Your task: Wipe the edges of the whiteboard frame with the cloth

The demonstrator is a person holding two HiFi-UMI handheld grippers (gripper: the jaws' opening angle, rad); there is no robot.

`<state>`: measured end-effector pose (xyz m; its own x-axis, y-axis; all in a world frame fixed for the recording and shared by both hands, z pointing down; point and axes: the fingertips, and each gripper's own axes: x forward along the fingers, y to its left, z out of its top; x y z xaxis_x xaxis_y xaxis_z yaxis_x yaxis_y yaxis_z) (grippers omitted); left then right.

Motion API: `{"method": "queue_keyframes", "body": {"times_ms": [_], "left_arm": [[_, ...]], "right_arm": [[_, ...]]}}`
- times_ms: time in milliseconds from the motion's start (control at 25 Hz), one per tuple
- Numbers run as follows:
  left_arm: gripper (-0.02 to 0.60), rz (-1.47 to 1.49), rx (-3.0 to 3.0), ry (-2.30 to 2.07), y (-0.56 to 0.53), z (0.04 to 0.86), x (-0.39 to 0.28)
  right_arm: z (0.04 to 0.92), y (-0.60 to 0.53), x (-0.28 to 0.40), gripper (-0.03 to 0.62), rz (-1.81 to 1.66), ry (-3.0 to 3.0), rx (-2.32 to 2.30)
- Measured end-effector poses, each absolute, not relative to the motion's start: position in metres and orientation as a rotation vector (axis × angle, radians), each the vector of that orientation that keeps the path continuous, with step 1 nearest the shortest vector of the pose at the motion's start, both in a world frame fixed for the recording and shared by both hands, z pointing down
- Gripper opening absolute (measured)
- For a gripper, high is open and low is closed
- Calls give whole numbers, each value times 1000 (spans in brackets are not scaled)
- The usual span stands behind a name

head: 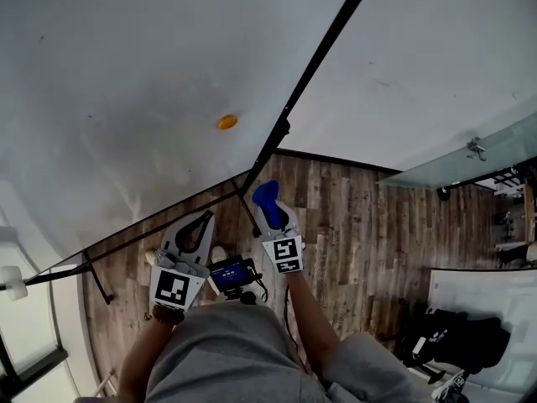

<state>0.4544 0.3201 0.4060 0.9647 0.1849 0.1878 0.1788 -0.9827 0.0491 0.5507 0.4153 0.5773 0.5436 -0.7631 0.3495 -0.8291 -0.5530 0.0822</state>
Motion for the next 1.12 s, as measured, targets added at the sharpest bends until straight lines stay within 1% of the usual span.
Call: {"method": "queue_keyframes", "body": {"times_ms": [200,600,1120], "left_arm": [[15,316,3082,258,307,414,458],[15,369,3044,169,288,431,458],[15,419,3044,112,272,442,460]], "right_arm": [[606,403,576,114,446,-1342,2475],[663,386,598,114,546,-1373,2319],[686,363,622,114,566,-1393,2272]]}}
